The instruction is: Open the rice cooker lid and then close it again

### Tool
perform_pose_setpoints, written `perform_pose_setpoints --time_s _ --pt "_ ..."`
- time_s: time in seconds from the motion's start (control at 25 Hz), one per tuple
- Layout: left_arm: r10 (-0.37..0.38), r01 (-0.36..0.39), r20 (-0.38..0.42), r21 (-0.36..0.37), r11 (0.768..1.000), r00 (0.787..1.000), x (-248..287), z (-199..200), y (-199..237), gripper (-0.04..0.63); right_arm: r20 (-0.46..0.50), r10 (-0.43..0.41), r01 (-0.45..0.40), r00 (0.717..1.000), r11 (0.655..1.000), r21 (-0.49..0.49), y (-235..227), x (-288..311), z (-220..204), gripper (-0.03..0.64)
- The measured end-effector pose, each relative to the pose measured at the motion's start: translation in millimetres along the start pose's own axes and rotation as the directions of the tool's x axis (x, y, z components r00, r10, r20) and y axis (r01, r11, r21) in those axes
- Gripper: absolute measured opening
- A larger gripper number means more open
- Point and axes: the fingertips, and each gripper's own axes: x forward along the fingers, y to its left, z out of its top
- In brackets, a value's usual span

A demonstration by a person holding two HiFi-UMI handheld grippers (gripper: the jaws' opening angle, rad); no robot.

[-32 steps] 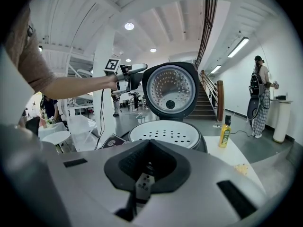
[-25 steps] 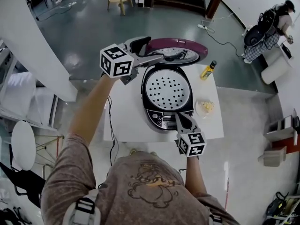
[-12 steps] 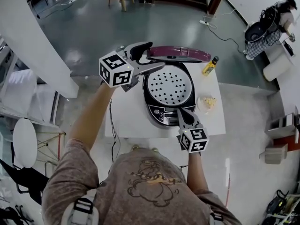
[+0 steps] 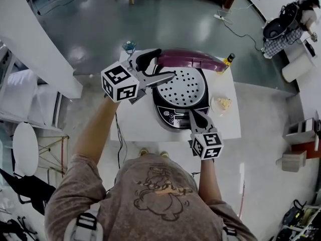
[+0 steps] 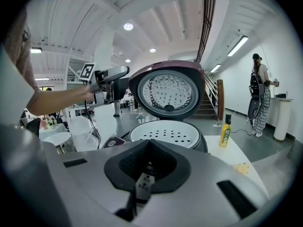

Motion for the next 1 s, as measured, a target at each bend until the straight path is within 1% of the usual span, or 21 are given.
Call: perform_pose_setpoints --time_s 0.4,0.6,1.0 --pt "0.002 -0.003 -0.021 -0.015 1.000 1.000 -9 -23 -22 0.394 0.004 -0.007 0.007 1.000 1.000 0.007 0 -2 0 0.003" --pt "-0.002 0.001 -0.026 -0.050 0.999 1.000 -13 -36 -32 0.394 0.011 -0.010 0.010 1.000 1.000 0.020 -2 -2 -1 0.003" --pt "-0.004 0.000 -0.050 -0.091 0.996 0.999 -19 -58 -43 0.394 0.009 -0.020 0.020 1.000 1.000 0.014 -1 -1 0 0.003"
